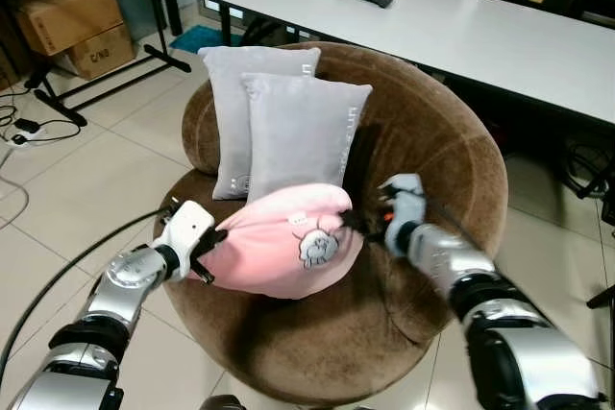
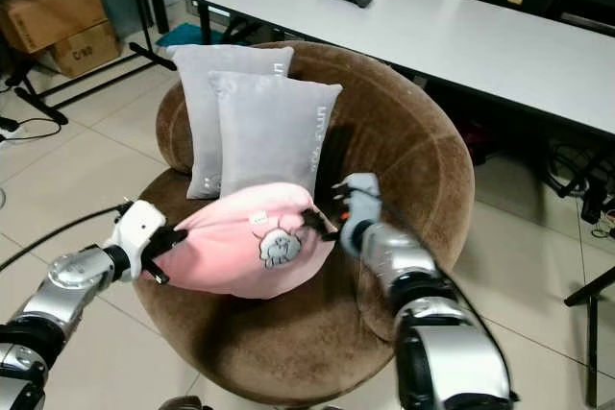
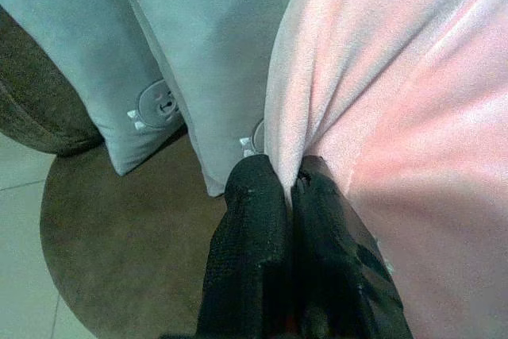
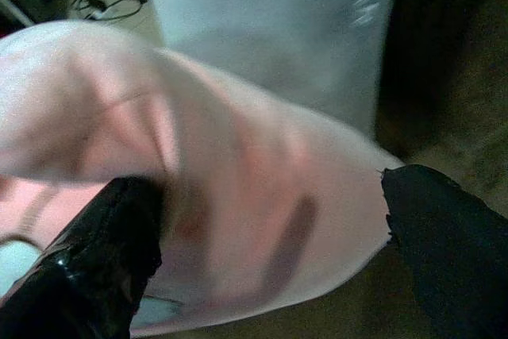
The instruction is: Move the pillow to the sofa from floor
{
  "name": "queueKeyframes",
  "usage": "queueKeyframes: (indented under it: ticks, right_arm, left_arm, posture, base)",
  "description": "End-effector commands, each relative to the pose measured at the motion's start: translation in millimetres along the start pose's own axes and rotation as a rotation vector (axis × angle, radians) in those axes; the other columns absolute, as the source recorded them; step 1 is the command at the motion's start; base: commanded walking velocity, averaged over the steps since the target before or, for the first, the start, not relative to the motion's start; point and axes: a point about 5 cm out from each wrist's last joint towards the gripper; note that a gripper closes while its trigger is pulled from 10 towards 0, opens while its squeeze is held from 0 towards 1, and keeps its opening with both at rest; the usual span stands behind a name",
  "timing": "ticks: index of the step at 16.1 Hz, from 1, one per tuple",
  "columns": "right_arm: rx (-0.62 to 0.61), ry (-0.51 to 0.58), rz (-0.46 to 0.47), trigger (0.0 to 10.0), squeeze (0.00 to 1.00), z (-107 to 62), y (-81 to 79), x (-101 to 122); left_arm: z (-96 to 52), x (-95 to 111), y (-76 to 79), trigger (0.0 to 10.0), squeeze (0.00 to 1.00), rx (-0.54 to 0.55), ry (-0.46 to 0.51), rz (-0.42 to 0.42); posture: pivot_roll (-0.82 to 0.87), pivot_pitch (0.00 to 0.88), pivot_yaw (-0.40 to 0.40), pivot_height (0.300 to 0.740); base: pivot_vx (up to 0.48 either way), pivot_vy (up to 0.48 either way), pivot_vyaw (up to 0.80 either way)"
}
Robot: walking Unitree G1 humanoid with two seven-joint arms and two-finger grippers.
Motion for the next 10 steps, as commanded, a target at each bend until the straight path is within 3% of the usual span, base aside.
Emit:
queueKeyframes:
  ticks: [1,4,7,10]
  right_arm:
    - [-0.053,0.035,-0.001,10.0,0.00,-9.4,16.7,5]
    - [-0.096,0.114,-0.064,10.0,0.00,-39.7,54.8,25]
    - [-0.108,0.187,-0.135,10.0,0.00,-66.3,77.8,44]
    - [0.032,0.290,-0.228,10.0,0.00,-92.4,75.4,63]
  left_arm:
    - [-6.1,1,-12.1,0.0,0.00,0.041,0.003,-0.027]
    - [-2.1,34,-28.1,0.0,0.00,0.034,0.112,-0.046]
    - [5.9,56,-30.8,0.0,0.00,-0.015,0.152,-0.039]
    - [16.9,84,-27.4,0.0,0.00,-0.097,0.214,-0.043]
  posture:
    - [0.12,0.000,-0.067,0.740]
    - [0.12,0.000,-0.067,0.740]
    - [0.09,0.000,-0.053,0.740]
    - [0.08,0.000,-0.045,0.740]
  base:
    - [0.000,0.000,0.00]
    - [0.000,0.000,0.00]
    - [0.000,0.000,0.00]
    - [0.000,0.000,0.00]
Point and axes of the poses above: a point about 5 cm out from each wrist's last joint towards the gripper, its own z axis pointing out of the wrist towards the gripper, its own x axis along the axis of the wrist's last joint, y = z × x, and after that the axes turned 1 degree about -z, right-handed
